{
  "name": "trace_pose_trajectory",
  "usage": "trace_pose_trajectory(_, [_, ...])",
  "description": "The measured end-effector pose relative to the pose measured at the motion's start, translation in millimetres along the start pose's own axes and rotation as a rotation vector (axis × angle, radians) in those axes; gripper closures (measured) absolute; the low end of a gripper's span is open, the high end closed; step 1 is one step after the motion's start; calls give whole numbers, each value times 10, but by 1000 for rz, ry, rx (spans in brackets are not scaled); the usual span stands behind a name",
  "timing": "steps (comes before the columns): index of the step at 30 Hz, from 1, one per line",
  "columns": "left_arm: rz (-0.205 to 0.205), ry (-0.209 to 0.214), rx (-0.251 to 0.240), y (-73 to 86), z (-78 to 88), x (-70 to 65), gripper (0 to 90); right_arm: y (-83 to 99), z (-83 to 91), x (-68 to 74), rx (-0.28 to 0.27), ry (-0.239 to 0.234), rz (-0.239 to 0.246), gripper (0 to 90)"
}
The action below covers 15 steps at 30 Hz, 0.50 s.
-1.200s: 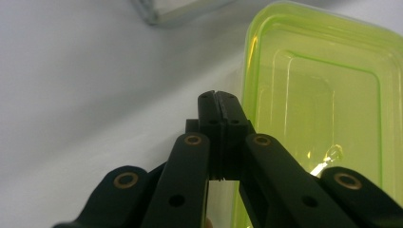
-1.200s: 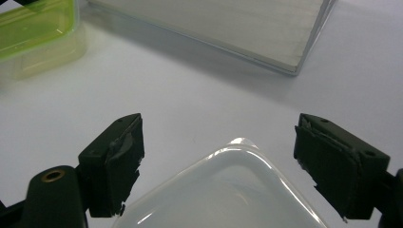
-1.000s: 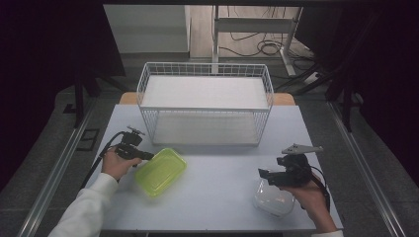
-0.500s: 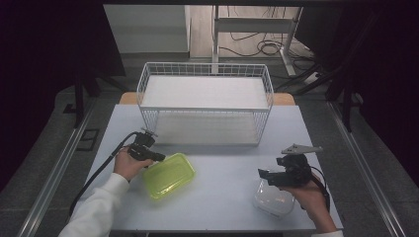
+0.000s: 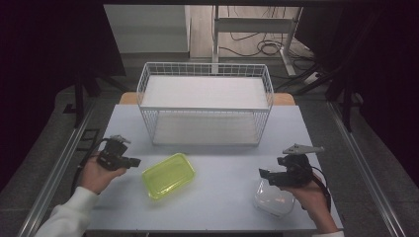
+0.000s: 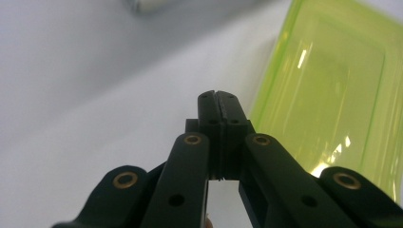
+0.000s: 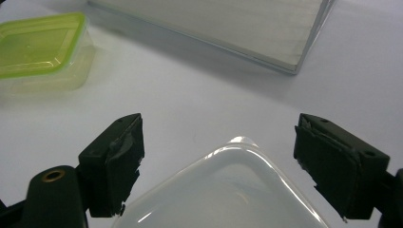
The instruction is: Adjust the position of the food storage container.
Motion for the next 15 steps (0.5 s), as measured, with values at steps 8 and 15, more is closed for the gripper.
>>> trace_pose_trajectory(8, [-10,18,42,366,-10,-190,898,-10,-22,17,4,-2,2,172])
trace_pose_trajectory(15, [-15,36,94,357,-211,-319,896,-17,-19,29,6,-2,6,172])
Point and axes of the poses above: each handheld gripper's, and its own axes: z roughly backward along the jaws, y roughly out of its underside, x roughly to its left, the point moved 5 cm from there along -z, roughly forward along the jaws, and after that the axes turned 5 degrees about -y, right-handed, at the moved point
